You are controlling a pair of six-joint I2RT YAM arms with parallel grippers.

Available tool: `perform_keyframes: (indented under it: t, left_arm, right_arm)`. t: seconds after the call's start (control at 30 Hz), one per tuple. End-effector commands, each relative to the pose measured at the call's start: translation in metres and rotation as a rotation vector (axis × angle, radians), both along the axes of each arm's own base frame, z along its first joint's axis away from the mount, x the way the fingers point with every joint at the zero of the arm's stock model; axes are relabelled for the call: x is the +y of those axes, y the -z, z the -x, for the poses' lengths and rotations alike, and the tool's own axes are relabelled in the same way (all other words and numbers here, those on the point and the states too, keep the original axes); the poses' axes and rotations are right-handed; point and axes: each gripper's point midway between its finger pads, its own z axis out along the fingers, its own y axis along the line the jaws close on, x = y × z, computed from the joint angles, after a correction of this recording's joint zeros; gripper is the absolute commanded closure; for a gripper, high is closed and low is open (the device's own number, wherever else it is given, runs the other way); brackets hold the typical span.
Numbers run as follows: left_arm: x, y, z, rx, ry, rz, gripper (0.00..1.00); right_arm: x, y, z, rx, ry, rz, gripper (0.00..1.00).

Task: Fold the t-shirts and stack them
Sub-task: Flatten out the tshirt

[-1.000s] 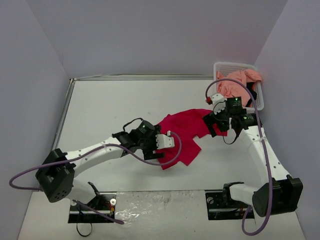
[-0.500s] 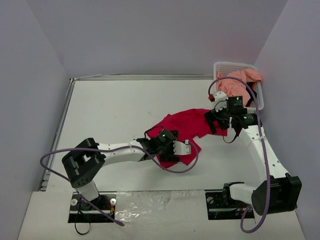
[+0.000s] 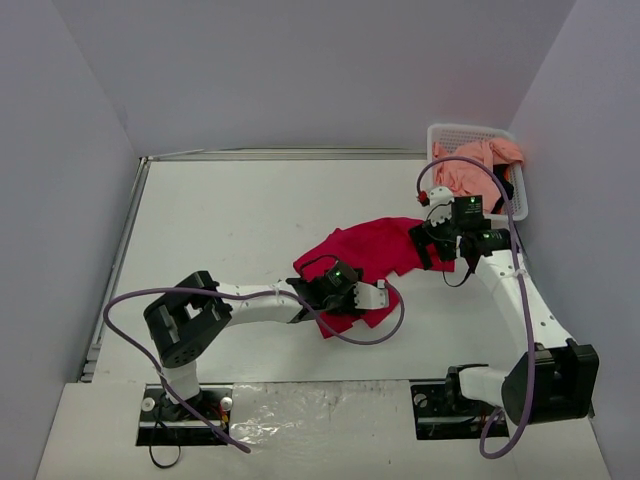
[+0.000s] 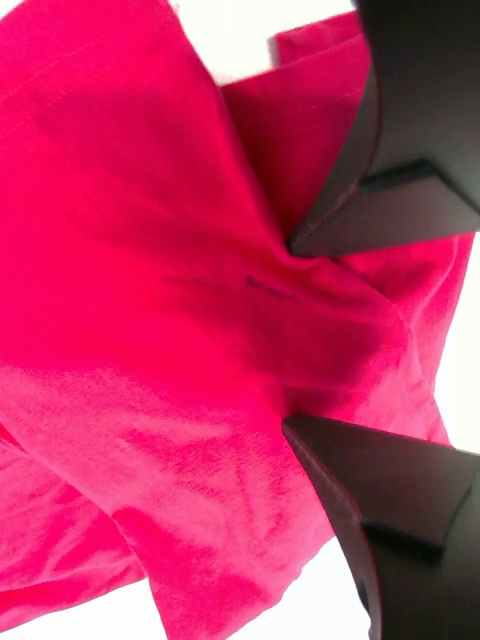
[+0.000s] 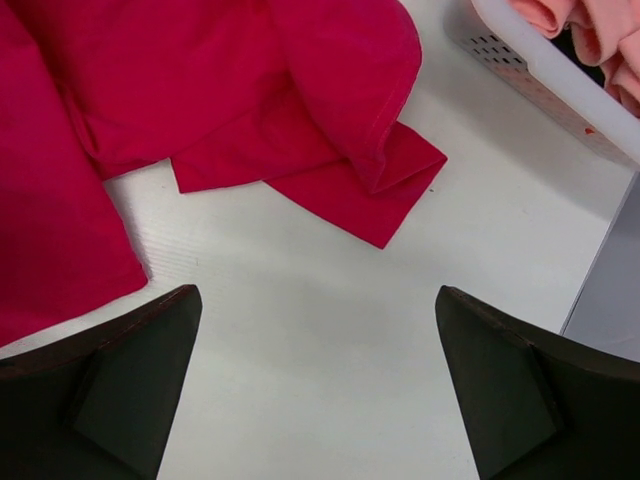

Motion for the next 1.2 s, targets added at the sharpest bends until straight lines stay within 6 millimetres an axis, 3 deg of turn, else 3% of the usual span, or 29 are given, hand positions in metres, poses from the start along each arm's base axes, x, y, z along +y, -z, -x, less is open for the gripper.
perform_keyframes:
  t: [0.0,0.17,0.23,0.37,0.43,0.5,0.53,0.63,0.67,0.73,0.77,0.83,0.87,0.93,1.0,1.1,1.17]
  left_arm:
    - [-0.012,-0.037,-0.009,-0.059,-0.019,0.076,0.46]
    - [-0.009,-0.042,-0.01,-0.062,-0.028,0.074,0.76]
    - [-0.009,-0.047,-0.011,-0.069,-0.033,0.077,0.94]
    - [-0.001,-0.071,-0.02,-0.106,-0.104,0.105,0.98]
    - [0.014,-0.106,-0.039,-0.142,-0.225,0.144,0.98]
    - [0.039,-0.136,-0.049,-0.124,-0.302,0.185,0.97]
    - [0.059,-0.161,-0.071,-0.099,-0.386,0.266,0.98]
    - [0.11,-0.21,-0.094,-0.071,-0.517,0.405,0.98]
    - [0.147,-0.223,-0.116,-0.081,-0.628,0.458,0.98]
    - [0.187,-0.243,-0.127,-0.112,-0.736,0.528,0.98]
    - [0.224,-0.241,-0.139,-0.124,-0.835,0.539,0.98]
    - [0.257,-0.236,-0.144,-0.118,-0.92,0.556,0.98]
    - [0.281,-0.219,-0.146,-0.1,-0.976,0.53,0.98]
    - [0.296,-0.197,-0.145,-0.072,-1.012,0.482,0.98]
    - [0.31,-0.162,-0.141,-0.015,-1.046,0.409,0.98]
    - [0.316,-0.123,-0.134,0.052,-1.059,0.33,0.98]
    - [0.318,-0.11,-0.132,0.066,-1.062,0.302,0.97]
  right_arm:
    - [-0.003,0.01,-0.003,0.015,0.032,-0.004,0.0]
    - [-0.004,0.013,-0.003,0.017,0.04,-0.007,0.0]
    - [-0.004,0.014,-0.003,0.017,0.041,-0.006,0.0]
    - [-0.006,0.015,-0.002,0.015,0.047,-0.005,0.0]
    - [-0.006,0.018,-0.002,0.023,0.048,-0.003,0.0]
    - [-0.006,0.02,-0.002,0.029,0.047,-0.004,0.01]
    - [-0.006,0.022,-0.002,0.037,0.048,-0.003,0.01]
    - [-0.004,0.024,-0.003,0.041,0.045,-0.012,0.01]
    - [-0.004,0.024,-0.003,0.044,0.045,-0.014,0.01]
    - [-0.002,0.025,-0.004,0.047,0.041,-0.021,0.01]
    - [-0.002,0.025,-0.004,0.048,0.04,-0.022,0.01]
    - [-0.001,0.025,-0.005,0.047,0.037,-0.028,0.01]
    - [0.0,0.026,-0.004,0.05,0.036,-0.027,0.01]
    - [0.001,0.027,-0.004,0.055,0.03,-0.03,0.01]
    - [0.001,0.027,-0.005,0.058,0.026,-0.03,0.01]
    - [0.003,0.029,-0.007,0.067,0.016,-0.026,0.01]
    - [0.004,0.031,-0.01,0.08,0.005,-0.018,0.01]
